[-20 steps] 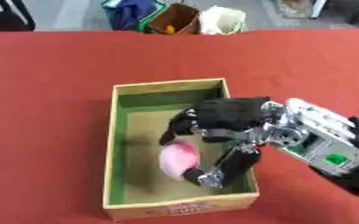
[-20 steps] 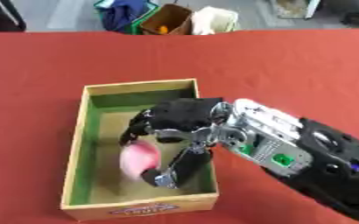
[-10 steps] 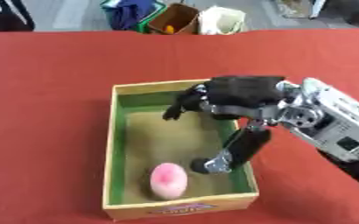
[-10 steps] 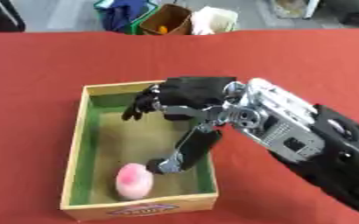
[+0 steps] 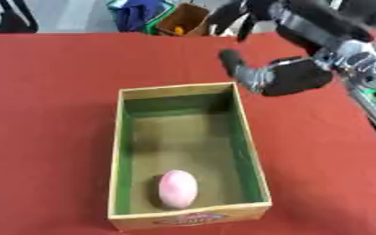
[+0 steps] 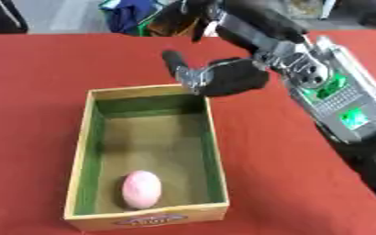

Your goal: Pick up objects on the table and place them in the box.

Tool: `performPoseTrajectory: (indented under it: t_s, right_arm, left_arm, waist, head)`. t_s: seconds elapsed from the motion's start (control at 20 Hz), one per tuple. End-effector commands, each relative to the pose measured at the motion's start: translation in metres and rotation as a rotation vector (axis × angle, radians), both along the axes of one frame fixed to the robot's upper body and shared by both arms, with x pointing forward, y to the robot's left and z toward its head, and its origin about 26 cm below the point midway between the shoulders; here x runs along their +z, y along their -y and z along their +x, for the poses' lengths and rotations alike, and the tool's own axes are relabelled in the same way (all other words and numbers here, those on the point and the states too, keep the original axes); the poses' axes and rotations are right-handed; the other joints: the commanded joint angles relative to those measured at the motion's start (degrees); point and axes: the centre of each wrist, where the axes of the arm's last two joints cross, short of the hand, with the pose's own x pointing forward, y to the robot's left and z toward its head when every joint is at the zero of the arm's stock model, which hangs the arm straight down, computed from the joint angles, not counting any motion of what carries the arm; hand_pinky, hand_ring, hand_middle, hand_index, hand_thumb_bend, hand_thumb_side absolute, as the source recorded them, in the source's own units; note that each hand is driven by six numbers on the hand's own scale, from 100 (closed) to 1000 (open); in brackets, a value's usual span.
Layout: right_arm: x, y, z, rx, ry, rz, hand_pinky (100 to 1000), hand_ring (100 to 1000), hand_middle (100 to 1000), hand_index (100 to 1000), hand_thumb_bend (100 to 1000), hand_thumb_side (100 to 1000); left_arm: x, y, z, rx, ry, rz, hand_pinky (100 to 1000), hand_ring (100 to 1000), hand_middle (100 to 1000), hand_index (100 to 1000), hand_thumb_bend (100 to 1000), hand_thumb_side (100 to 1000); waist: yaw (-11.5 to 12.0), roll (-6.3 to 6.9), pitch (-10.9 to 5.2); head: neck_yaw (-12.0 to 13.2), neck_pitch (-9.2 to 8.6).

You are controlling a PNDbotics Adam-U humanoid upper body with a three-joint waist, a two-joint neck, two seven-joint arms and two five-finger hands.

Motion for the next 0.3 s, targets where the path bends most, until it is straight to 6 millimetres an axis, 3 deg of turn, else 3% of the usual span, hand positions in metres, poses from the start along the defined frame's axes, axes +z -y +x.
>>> performPoseTrajectory:
  t_s: [0.05, 0.3]
  right_arm:
    - [0.008, 0.014, -0.005, -0.008, 0.064, 0.261, 555, 739, 654, 821, 100, 495]
    - [-0.015, 0.028, -0.004, 0.003, 0.07, 0.52, 584, 770, 719, 824, 100, 558]
  left_arm:
    - [0.008, -0.003, -0.002, 0.019, 0.031, 0.013, 375, 353, 376, 514, 100, 463]
    - [0.008, -0.004, -0.002, 0.026, 0.032, 0.011, 374, 353, 375, 513, 100, 463]
  waist:
    - [-0.14, 0.15, -0.96]
    - [-0.62, 0.4, -0.85]
  head:
    - [0.47, 0.23]
    - [1.46, 0.2]
